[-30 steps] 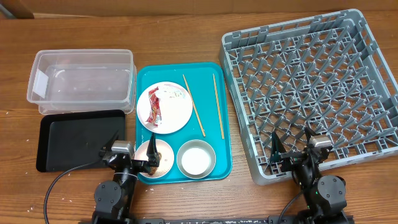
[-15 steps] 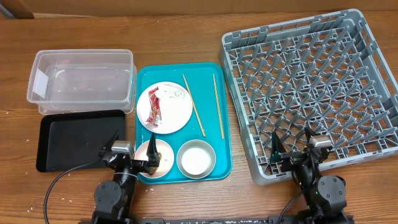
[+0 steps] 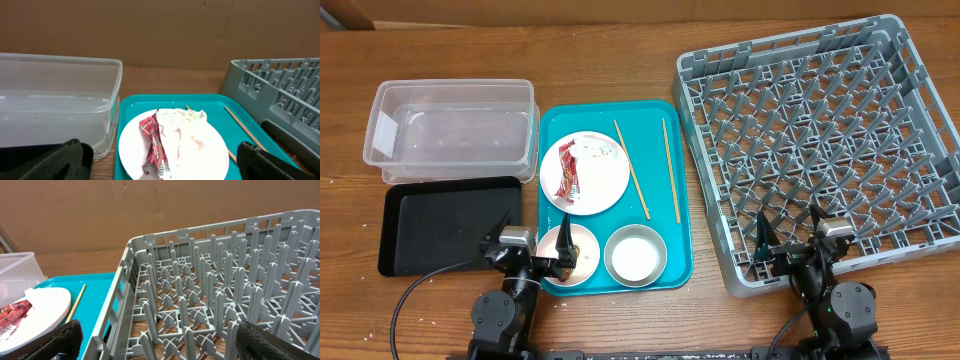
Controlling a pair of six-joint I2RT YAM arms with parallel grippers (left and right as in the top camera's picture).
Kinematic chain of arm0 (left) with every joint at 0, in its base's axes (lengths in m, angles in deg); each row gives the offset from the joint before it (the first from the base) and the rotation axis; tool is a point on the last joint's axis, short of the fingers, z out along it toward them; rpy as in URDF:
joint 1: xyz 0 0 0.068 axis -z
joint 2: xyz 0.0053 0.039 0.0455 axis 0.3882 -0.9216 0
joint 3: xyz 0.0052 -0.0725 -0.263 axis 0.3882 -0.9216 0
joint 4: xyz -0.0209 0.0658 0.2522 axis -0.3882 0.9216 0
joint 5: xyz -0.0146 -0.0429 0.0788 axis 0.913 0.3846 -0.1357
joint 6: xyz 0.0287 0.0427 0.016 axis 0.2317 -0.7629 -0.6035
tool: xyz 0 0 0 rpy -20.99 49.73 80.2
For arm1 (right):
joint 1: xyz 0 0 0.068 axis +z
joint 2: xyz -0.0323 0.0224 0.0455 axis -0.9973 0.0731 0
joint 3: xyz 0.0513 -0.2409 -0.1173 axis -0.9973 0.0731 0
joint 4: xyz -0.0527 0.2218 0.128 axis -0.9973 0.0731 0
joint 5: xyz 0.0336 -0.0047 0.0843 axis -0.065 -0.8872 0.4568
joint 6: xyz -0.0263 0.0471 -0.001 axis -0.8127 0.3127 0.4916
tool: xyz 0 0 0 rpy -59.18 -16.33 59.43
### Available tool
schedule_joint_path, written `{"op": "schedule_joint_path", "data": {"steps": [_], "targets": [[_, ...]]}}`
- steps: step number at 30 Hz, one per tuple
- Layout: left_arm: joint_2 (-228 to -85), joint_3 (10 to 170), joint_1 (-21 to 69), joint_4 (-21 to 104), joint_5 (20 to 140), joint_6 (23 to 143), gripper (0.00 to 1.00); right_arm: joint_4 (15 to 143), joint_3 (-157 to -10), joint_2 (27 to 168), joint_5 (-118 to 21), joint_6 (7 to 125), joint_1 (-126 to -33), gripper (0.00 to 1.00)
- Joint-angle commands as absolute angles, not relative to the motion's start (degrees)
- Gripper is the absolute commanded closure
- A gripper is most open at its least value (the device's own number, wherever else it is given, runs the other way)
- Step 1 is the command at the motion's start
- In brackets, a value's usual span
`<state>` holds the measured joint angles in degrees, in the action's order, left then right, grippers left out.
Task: Sort waste into correct bins and load items into the dishwasher
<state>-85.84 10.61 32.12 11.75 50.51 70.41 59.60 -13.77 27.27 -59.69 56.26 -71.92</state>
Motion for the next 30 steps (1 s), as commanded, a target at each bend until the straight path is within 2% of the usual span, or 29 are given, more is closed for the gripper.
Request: {"op": "schedule_joint_path", "data": {"steps": [1,4,8,12,15,21,30], "targets": [[-85.29,10.39,31.79,11.62,50.62,70.83,0.00,57.85,-13.64,26.53,-59.72,56.55,-72.18,0.00],[-85.29,10.39,31.81,11.62,53.95,73.67,0.00,57.53,-13.64,26.53,-54.19,56.57,-71.98,0.00],[-85.29,10.43,31.86,9.28,63.04,87.04,0.00,56.72,-13.67,26.53,-36.94,56.88,-72.01,0.00],[-85.29,11.70,31.86,3.22,71.76,89.14,0.00,51.91,-15.52,26.53,-36.29,63.85,-72.01,0.00],[-85.42,15.92,31.86,3.48,71.37,89.14,0.00,49.68,-19.92,26.77,-37.25,65.51,-72.03,0.00],[-94.14,32.75,31.81,17.89,70.73,88.62,0.00,56.41,-34.82,35.43,-38.89,65.53,-72.03,0.00],[-125.57,67.24,31.86,52.51,74.08,82.74,0.00,85.74,-66.52,67.38,-38.71,65.53,-72.01,0.00]]}}
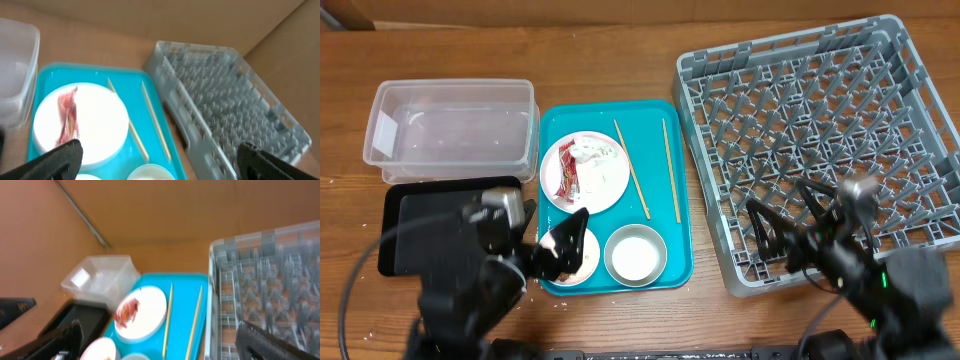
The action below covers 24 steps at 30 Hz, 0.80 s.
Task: Sort waste into correct bins and load items into the dishwasher
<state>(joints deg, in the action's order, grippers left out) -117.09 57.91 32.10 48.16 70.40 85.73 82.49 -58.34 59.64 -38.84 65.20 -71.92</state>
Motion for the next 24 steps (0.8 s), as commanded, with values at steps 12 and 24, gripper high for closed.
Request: {"op": "schedule_joint_path", "data": {"steps": [12,24], "targets": [[-152.00,76.49,38.72,71.44,78.73,78.10,0.29,94.68,-82.25,89.39,-23.30,65.58,-72.03,0.00],[-172.59,67.44,54.11,63.83,63.65,81.82,0.50,94.64,-82.25,89.50,-23.39,65.55,-72.03,0.00]]}}
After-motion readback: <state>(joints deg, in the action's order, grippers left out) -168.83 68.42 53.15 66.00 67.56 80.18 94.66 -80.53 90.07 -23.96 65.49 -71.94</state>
